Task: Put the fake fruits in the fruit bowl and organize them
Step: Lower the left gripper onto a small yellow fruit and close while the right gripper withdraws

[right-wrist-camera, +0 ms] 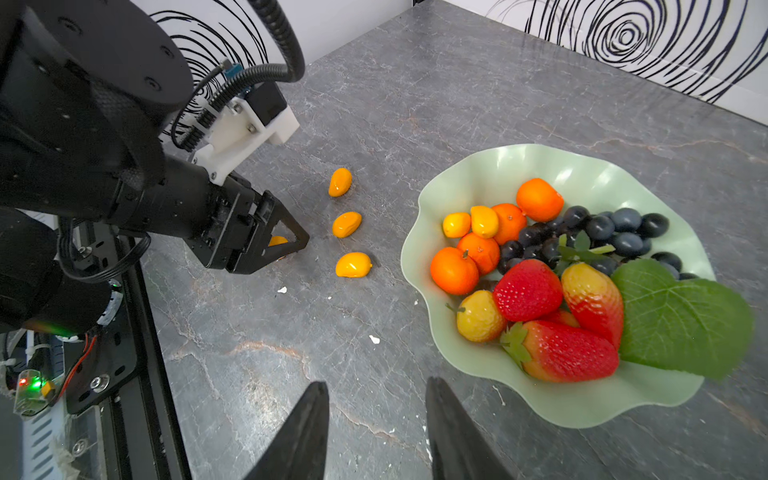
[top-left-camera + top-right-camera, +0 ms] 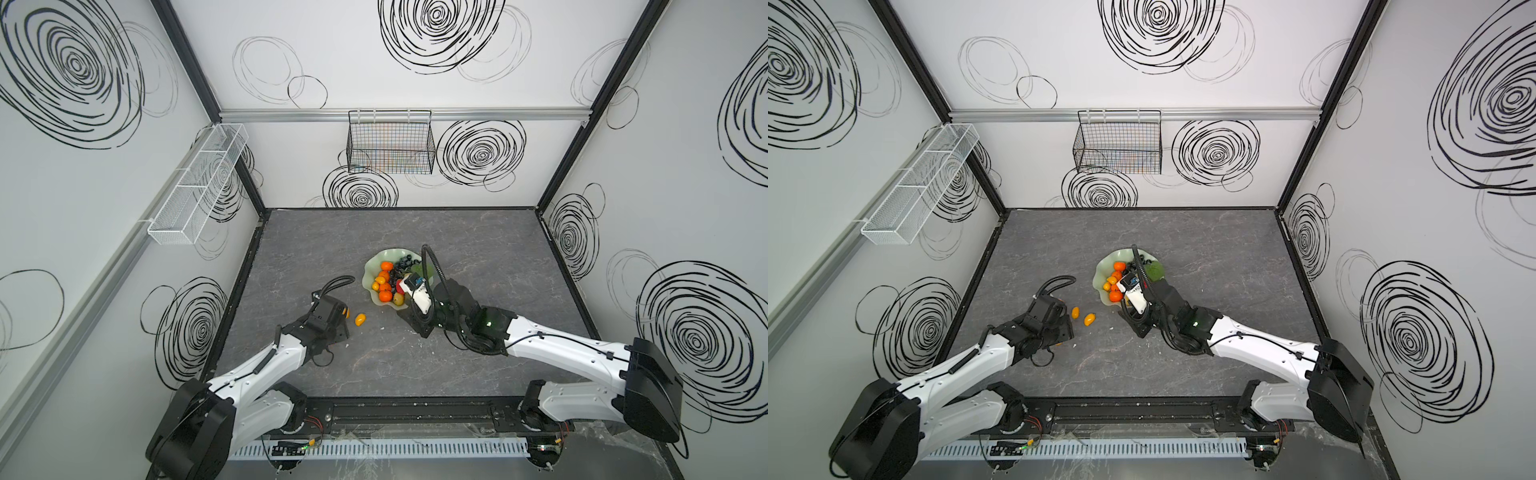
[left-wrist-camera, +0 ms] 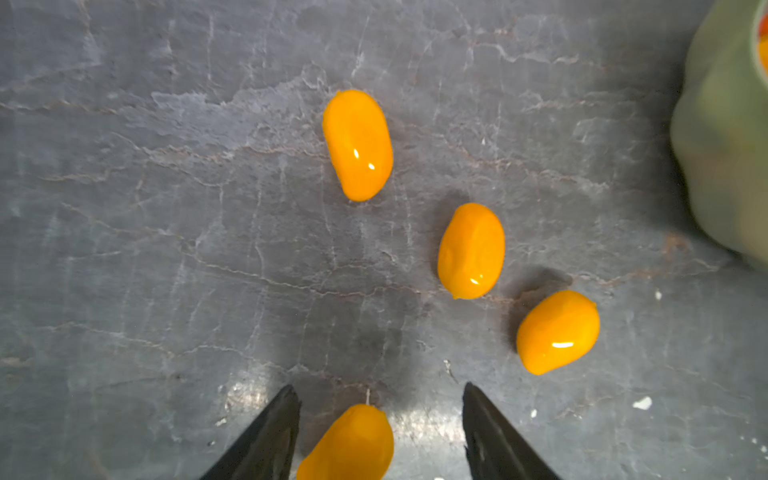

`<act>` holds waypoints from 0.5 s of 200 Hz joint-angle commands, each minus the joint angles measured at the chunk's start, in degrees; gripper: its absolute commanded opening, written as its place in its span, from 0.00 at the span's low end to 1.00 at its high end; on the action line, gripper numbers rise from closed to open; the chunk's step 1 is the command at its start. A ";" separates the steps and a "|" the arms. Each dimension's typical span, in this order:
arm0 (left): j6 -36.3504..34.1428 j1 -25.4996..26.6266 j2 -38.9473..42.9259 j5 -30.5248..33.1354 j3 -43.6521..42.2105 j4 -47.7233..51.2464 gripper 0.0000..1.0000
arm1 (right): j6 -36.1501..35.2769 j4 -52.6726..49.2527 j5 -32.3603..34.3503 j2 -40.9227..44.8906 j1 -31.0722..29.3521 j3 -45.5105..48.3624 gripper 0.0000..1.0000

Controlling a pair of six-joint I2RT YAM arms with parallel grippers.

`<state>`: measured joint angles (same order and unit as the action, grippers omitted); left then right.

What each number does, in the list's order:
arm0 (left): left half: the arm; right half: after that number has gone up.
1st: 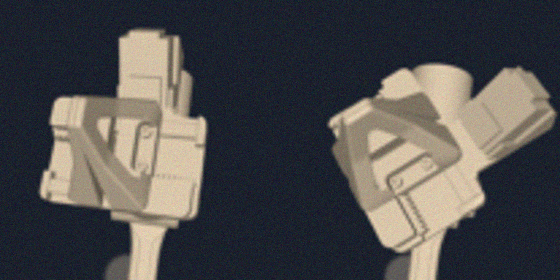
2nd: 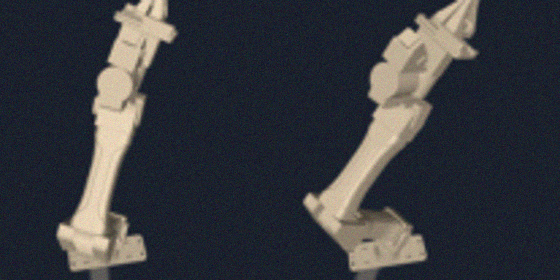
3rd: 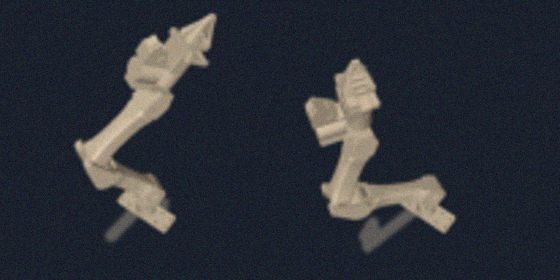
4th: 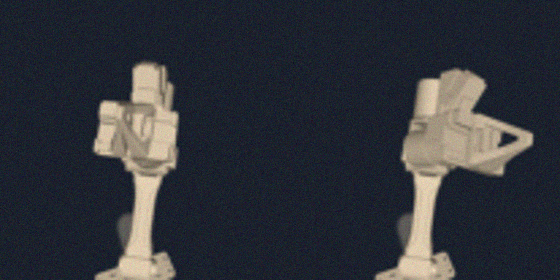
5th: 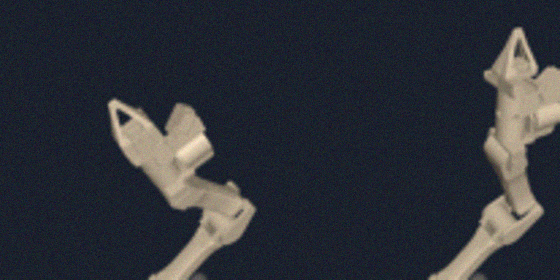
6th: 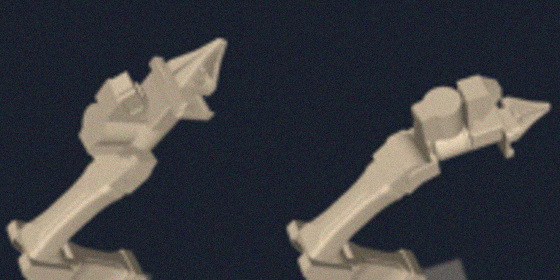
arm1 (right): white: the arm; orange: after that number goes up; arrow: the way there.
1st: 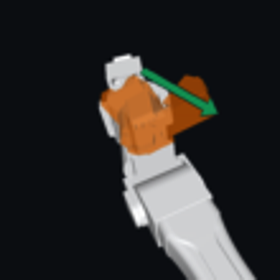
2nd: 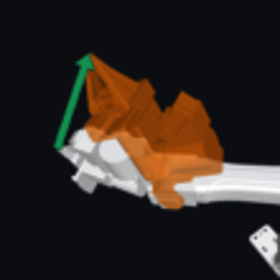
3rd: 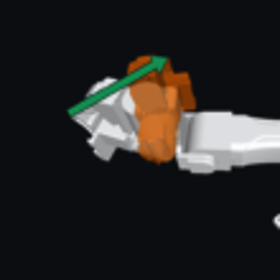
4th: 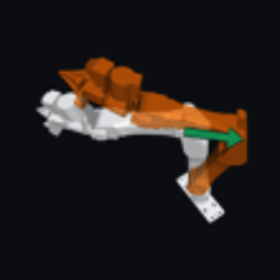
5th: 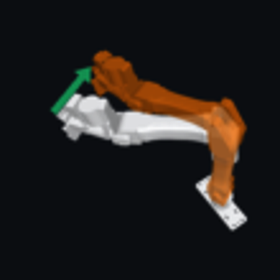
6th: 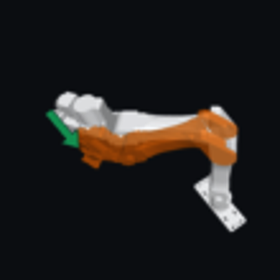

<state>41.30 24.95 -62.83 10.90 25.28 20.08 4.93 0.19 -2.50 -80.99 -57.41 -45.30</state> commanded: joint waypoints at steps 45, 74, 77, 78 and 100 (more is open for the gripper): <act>-1.84 0.30 -3.66 -0.09 0.05 -3.29 0.66 | 0.73 0.17 0.22 1.45 -0.69 1.46 0.43; -0.59 1.32 -4.85 0.33 0.54 -1.61 0.65 | 0.78 0.40 0.47 2.20 -0.73 2.13 0.43; -0.41 1.48 -4.83 0.57 0.56 -1.35 0.65 | 0.78 0.48 0.34 2.24 -0.69 2.20 0.43; -0.33 1.49 -4.79 0.64 0.52 -1.31 0.65 | 0.78 0.54 0.36 2.28 -0.69 2.26 0.43; 1.27 2.87 -3.91 2.05 0.14 -0.18 0.64 | 0.86 0.68 0.01 2.50 -0.69 2.67 0.43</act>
<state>40.51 26.52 -67.44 11.11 25.28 18.37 5.34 0.19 -2.52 -79.29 -57.69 -43.13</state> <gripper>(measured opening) 0.648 0.429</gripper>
